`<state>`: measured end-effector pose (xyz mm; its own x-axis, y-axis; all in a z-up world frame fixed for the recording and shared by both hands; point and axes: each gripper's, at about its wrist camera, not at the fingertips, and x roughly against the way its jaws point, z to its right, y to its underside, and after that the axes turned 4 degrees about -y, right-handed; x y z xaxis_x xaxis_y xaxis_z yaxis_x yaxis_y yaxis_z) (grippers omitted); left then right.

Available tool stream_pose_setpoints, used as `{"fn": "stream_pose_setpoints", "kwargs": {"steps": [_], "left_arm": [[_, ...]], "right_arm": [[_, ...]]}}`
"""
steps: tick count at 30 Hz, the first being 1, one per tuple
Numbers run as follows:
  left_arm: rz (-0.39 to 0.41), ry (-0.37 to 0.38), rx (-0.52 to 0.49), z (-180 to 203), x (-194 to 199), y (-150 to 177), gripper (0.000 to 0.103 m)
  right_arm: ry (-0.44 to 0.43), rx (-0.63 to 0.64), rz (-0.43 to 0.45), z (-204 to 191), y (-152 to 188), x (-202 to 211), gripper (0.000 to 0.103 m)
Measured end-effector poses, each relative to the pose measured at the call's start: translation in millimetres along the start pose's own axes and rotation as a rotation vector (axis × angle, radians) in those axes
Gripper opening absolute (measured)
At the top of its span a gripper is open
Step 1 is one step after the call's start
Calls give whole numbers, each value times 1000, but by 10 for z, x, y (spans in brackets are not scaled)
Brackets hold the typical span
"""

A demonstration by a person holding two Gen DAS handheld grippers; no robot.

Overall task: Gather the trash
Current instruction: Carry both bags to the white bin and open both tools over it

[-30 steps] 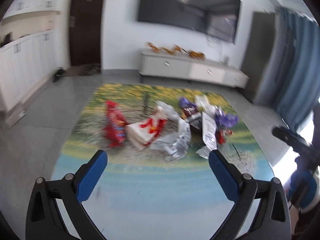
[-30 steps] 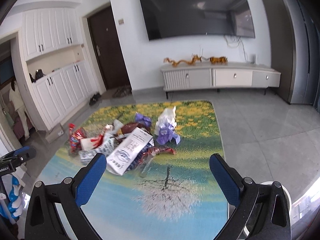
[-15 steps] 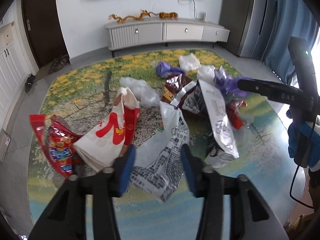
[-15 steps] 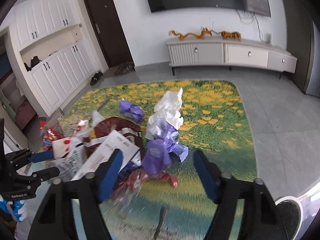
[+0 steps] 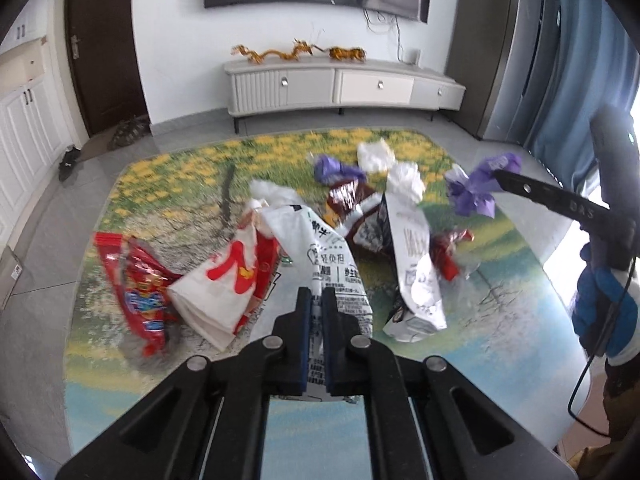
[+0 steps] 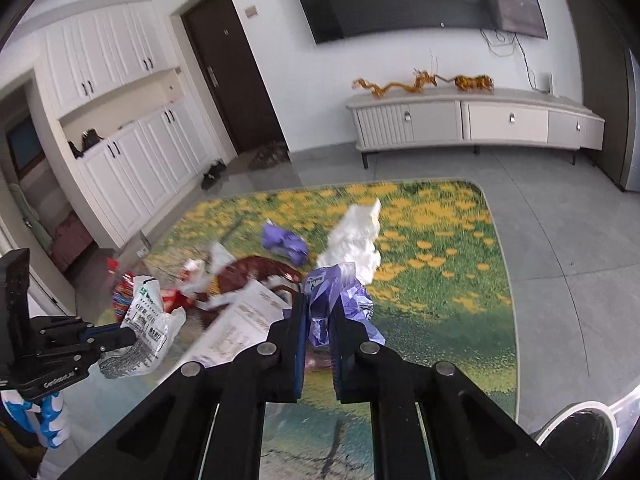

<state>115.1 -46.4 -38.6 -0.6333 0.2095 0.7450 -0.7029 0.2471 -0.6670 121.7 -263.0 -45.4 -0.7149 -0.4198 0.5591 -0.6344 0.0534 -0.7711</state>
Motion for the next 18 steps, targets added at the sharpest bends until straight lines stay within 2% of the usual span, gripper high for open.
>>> {"fn": "stream_pose_setpoints", "kwargs": {"steps": [4,8,11,13,18], "left_arm": [[52,-5,-2,103,300,-93,4],[85,58,-45,477,494,-245,4],[93,122,-98,909,514,-373,4],[95,160,-140,1250,479,-448,4],[45,288,-243,2238,209,-605,4]], "right_arm": [[-8,-12,60,4,34,357,10],[16,-46,114,136,123,751,10],[61,-91,158,345,242,1102,10],[122,-126,179,561,365,1368,10],[270,-242,192,1178,731,1871,10]]}}
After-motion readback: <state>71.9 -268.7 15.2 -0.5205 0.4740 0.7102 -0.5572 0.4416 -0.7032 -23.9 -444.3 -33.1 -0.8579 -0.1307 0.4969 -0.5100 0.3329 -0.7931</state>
